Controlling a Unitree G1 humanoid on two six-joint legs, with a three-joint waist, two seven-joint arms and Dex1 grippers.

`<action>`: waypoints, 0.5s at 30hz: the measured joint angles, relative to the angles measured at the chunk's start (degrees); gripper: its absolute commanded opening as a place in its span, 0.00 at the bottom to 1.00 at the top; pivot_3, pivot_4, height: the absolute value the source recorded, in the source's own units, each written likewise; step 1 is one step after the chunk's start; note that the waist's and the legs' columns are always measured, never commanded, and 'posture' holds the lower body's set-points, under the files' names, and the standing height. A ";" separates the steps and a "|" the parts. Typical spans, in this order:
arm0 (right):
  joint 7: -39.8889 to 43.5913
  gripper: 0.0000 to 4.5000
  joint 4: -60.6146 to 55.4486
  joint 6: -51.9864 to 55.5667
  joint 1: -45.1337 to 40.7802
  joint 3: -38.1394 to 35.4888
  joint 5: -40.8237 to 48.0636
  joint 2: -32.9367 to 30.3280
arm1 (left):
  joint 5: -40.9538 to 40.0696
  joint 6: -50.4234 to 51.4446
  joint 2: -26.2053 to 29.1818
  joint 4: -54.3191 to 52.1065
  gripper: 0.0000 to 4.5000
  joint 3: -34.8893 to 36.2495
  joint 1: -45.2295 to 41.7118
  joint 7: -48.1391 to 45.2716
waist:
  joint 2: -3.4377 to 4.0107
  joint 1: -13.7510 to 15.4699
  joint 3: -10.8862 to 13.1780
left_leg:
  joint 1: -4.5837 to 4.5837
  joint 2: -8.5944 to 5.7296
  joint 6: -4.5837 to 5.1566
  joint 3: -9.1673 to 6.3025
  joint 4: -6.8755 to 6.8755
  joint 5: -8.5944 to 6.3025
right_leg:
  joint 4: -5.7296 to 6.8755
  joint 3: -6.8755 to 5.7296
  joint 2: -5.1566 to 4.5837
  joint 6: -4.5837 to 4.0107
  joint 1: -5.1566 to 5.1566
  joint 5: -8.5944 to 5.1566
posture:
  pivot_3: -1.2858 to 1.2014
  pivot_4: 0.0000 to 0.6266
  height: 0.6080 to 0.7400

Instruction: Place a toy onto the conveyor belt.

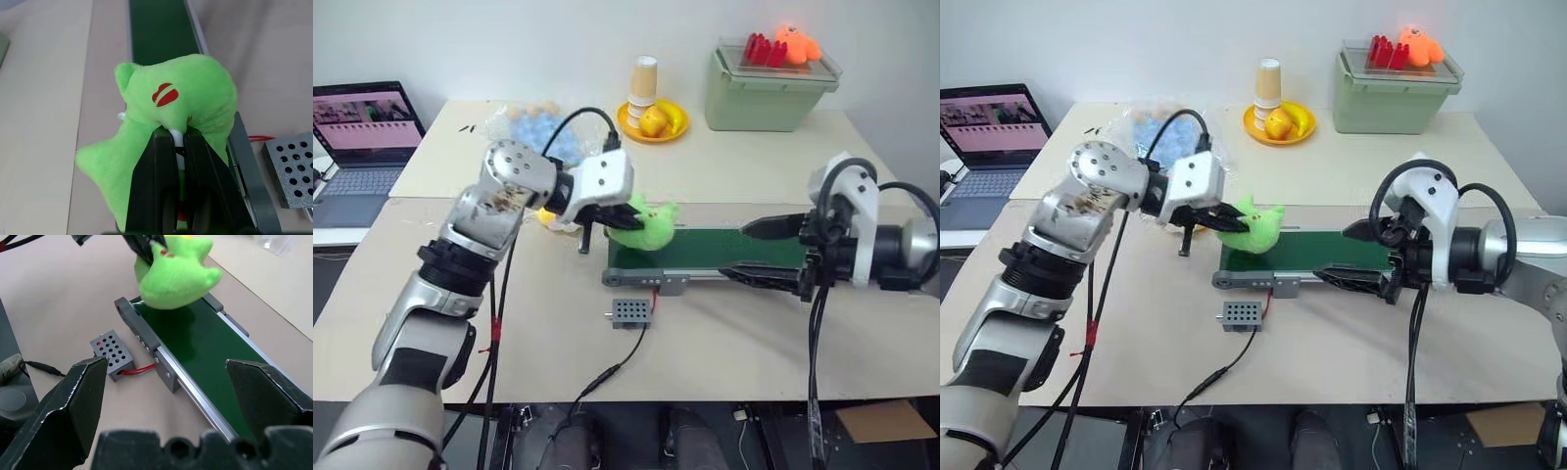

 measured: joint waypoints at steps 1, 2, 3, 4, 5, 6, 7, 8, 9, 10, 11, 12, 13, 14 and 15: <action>-0.30 1.00 -0.18 0.09 0.22 -0.64 0.36 -0.19 | 0.61 -1.53 -0.05 0.33 0.02 -0.37 0.34 -0.13 | 0.00 0.03 0.00 | 0.00 0.00 0.01 -0.01 0.00 0.00 | -0.02 0.00 -0.01 0.00 0.00 0.00 | 0.52 0.24 0.96; -0.61 1.00 -0.59 0.12 0.76 -1.84 1.16 -0.58 | 2.04 -4.66 -0.14 1.55 0.02 -1.16 0.66 -0.15 | 0.00 0.07 0.00 | 0.00 0.00 0.02 -0.01 0.03 -0.01 | -0.03 0.00 -0.02 0.00 0.00 0.00 | 0.52 0.24 0.96; -0.77 1.00 -0.90 0.17 1.31 -2.56 1.57 -0.90 | 2.68 -6.23 -0.28 2.27 0.02 -1.52 0.81 -0.15 | 0.00 0.08 0.00 | 0.02 -0.01 0.03 -0.01 0.03 -0.02 | -0.03 0.00 -0.03 0.00 0.01 0.00 | 0.52 0.24 0.96; -1.01 1.00 -1.04 0.26 1.88 -3.27 2.26 -1.31 | 3.68 -8.22 -0.48 3.34 0.02 -1.89 1.15 -0.15 | 0.00 0.10 0.00 | 0.01 0.00 0.06 -0.01 0.04 -0.03 | -0.03 0.00 -0.04 0.00 0.01 0.00 | 0.52 0.24 0.96; -1.49 1.00 -1.32 0.29 2.15 -3.73 2.72 -1.57 | 4.26 -9.83 -0.76 4.33 0.02 -2.15 1.60 -0.16 | 0.00 0.10 0.00 | 0.01 0.00 0.10 -0.02 0.05 -0.06 | -0.03 0.00 -0.06 0.00 0.01 0.00 | 0.52 0.24 0.96; -1.73 1.00 -1.50 0.29 2.17 -3.89 3.00 -1.63 | 4.45 -10.65 -0.99 4.86 0.09 -2.19 1.86 -0.15 | 0.00 0.10 0.00 | 0.01 0.00 0.12 -0.02 0.06 -0.07 | -0.02 0.00 -0.07 0.00 0.01 0.00 | 0.52 0.24 0.96; -2.07 1.00 -1.87 0.29 2.21 -4.17 3.45 -1.67 | 4.63 -11.62 -1.46 5.40 0.16 -2.25 2.06 -0.14 | -0.01 0.08 0.00 | -0.03 0.02 0.15 -0.02 0.09 -0.09 | -0.03 0.01 -0.07 0.01 0.01 0.01 | 0.52 0.24 0.96; -2.81 1.00 -2.20 0.31 2.37 -4.62 4.24 -1.70 | 4.96 -13.17 -1.76 5.80 0.19 -2.26 2.05 -0.14 | -0.01 0.08 0.00 | -0.02 0.01 0.19 -0.01 0.10 -0.11 | -0.04 0.02 -0.09 0.02 0.01 0.02 | 0.52 0.24 0.96; -3.26 1.00 -2.50 0.39 2.50 -5.11 4.88 -1.79 | 5.24 -14.26 -2.00 6.24 0.28 -2.25 2.04 -0.12 | -0.01 0.08 0.00 | -0.02 0.01 0.20 -0.01 0.11 -0.11 | -0.04 0.02 -0.09 0.03 0.01 0.02 | 0.52 0.24 0.96; -3.86 1.00 -2.64 0.50 2.53 -5.41 5.53 -2.24 | 5.50 -15.05 -2.55 7.14 0.34 -2.20 2.02 -0.07 | 0.00 0.08 0.00 | -0.01 0.01 0.20 -0.01 0.12 -0.12 | -0.03 0.04 -0.09 0.03 0.01 0.02 | 0.52 0.24 0.96; -4.33 1.00 -2.74 0.59 2.53 -5.56 6.04 -2.65 | 5.52 -15.46 -3.00 7.75 0.44 -2.19 2.02 -0.06 | -0.01 0.08 0.00 | -0.01 0.01 0.22 -0.01 0.15 -0.13 | -0.03 0.03 -0.10 0.04 0.02 0.03 | 0.52 0.24 0.96; -4.78 1.00 -2.94 0.70 2.55 -5.69 6.67 -3.05 | 5.52 -15.56 -3.46 8.22 0.51 -2.16 2.02 -0.03 | -0.01 0.08 0.00 | -0.01 0.02 0.25 -0.01 0.18 -0.14 | -0.03 0.03 -0.10 0.04 0.03 0.03 | 0.52 0.24 0.96; -5.11 1.00 -3.07 0.79 2.55 -5.77 7.11 -3.45 | 5.53 -15.56 -3.88 8.47 0.60 -2.13 2.01 0.02 | -0.01 0.07 0.00 | 0.00 0.02 0.31 -0.01 0.19 -0.18 | -0.02 0.05 -0.11 0.05 0.04 0.03 | 0.52 0.24 0.96; -5.43 1.00 -3.13 0.82 2.58 -5.84 7.61 -3.87 | 5.55 -15.59 -4.35 8.70 0.68 -2.13 2.01 0.09 | -0.01 0.06 0.00 | 0.00 0.03 0.37 -0.01 0.20 -0.22 | -0.02 0.05 -0.11 0.05 0.05 0.03 | 0.52 0.24 0.96; -5.55 1.00 -3.08 0.82 2.65 -5.91 7.98 -4.21 | 5.59 -15.60 -4.68 8.97 0.76 -2.13 2.01 0.24 | -0.01 0.06 0.00 | 0.00 0.03 0.38 -0.01 0.21 -0.22 | -0.02 0.05 -0.11 0.05 0.05 0.04 | 0.52 0.24 0.96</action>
